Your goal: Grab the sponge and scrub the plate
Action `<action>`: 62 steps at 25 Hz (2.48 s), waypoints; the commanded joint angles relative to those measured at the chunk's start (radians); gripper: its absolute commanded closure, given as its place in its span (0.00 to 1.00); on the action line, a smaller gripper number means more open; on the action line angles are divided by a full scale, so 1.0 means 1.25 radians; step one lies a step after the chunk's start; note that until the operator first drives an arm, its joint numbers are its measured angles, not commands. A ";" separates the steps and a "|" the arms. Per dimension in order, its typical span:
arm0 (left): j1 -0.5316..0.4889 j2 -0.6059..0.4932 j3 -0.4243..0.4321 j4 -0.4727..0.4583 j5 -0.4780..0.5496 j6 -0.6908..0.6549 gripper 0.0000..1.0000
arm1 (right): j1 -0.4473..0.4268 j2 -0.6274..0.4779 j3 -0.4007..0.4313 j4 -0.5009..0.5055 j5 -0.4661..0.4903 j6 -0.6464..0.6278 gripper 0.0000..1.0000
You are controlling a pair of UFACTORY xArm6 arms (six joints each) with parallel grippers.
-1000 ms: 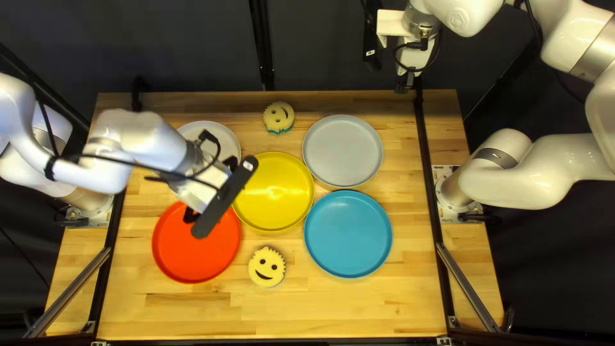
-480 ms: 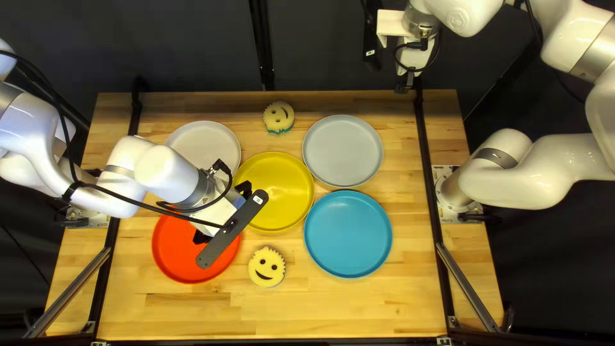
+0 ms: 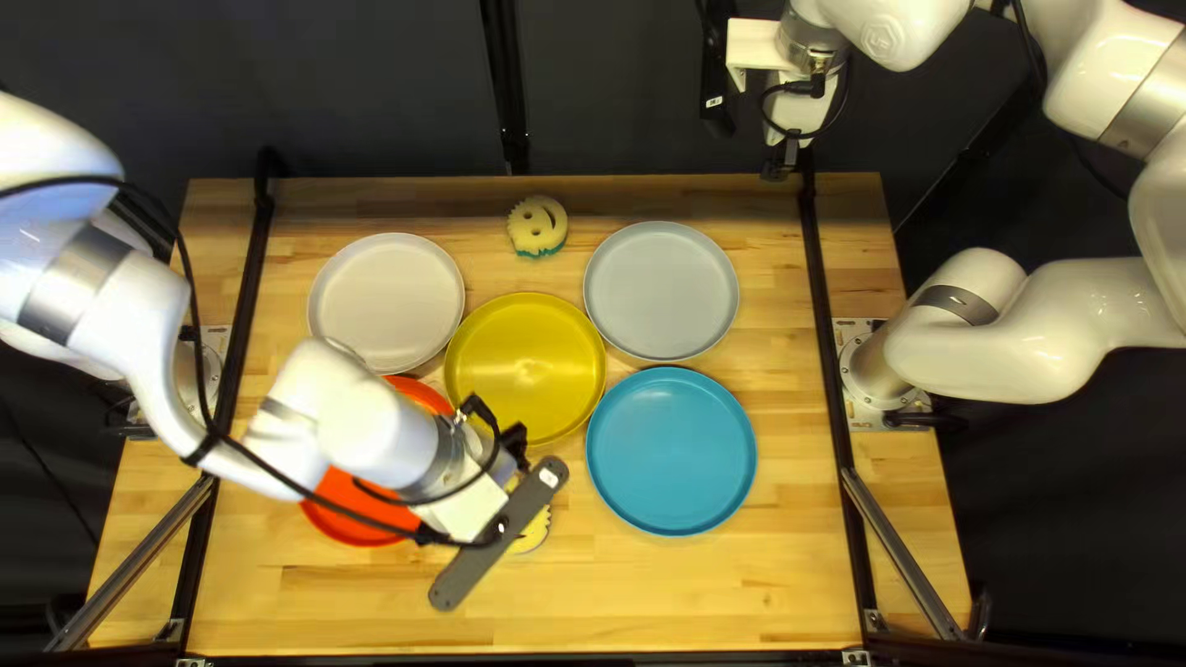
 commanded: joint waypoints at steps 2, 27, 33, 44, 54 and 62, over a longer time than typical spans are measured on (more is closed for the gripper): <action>-0.038 0.072 -0.036 0.089 0.005 -0.112 0.00 | 0.000 0.000 0.000 0.000 0.000 0.000 0.00; -0.015 -0.041 0.184 0.247 -0.108 -0.248 0.00 | 0.000 0.000 0.000 0.000 0.000 0.000 0.00; 0.029 -0.034 0.241 0.175 -0.251 -0.041 0.00 | 0.000 0.000 0.000 0.000 0.000 0.000 0.00; 0.029 0.017 0.190 0.061 -0.230 0.150 0.00 | 0.000 0.000 0.000 0.000 0.000 0.000 0.00; 0.028 0.037 0.172 0.093 -0.199 0.084 0.00 | 0.000 0.000 0.000 0.000 0.000 0.000 0.00; 0.027 0.043 0.164 0.095 -0.193 0.076 0.28 | 0.000 0.000 0.000 0.000 0.000 0.000 0.00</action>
